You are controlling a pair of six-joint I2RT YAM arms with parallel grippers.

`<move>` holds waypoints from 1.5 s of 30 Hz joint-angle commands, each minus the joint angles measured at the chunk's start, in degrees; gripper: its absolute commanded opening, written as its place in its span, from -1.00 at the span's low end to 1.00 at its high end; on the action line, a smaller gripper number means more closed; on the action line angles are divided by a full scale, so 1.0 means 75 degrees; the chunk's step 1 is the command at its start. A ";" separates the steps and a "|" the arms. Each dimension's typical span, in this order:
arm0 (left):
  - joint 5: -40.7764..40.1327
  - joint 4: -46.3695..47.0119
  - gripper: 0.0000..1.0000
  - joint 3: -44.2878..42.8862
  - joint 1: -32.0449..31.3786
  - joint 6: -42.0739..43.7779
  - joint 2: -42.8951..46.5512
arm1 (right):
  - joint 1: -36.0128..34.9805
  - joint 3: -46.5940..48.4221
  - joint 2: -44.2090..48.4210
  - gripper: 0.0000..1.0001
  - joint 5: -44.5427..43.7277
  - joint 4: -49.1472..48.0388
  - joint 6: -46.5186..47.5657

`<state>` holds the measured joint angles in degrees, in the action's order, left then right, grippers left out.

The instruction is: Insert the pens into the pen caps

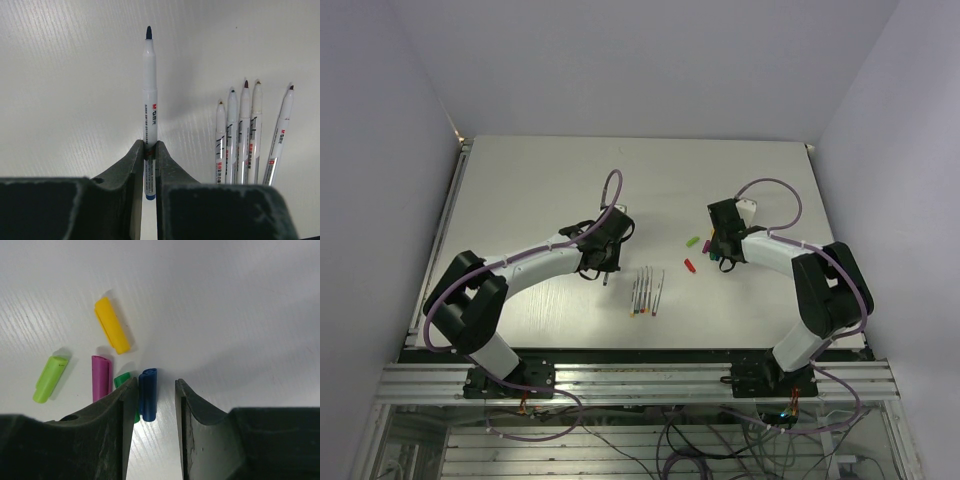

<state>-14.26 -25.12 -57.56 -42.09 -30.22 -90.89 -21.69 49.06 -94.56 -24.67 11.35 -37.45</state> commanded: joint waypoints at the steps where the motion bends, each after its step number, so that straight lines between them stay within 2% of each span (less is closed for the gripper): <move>1: 0.0118 0.0127 -0.86 -0.0009 0.0057 0.0079 -0.0097 | 0.0021 -0.0070 -0.0116 -0.29 -0.0003 0.0091 -0.0069; 23: 0.0132 0.0139 -0.86 -0.0060 0.0100 0.0184 -0.0195 | 0.0010 0.0050 -0.0528 -0.33 0.0420 0.0420 -0.0173; 28: 0.0109 0.0159 -0.86 -0.0029 0.0117 0.0177 -0.0174 | -0.0002 -0.0067 -0.0459 -0.48 0.0710 0.0449 -0.0220; 36: 0.0107 0.0174 -0.86 -0.0032 0.0143 0.0216 -0.0120 | -0.0037 -0.0236 -0.0505 -1.00 0.1080 0.0560 -0.0268; 45: 0.0297 0.0362 -0.86 0.0055 0.0140 0.0447 0.0024 | -0.0028 -0.0253 -0.0118 -1.00 0.1041 0.0554 -0.0053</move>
<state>-13.80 -24.93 -57.56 -41.39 -28.32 -91.94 -21.67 49.45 -96.09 -18.72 10.94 -38.59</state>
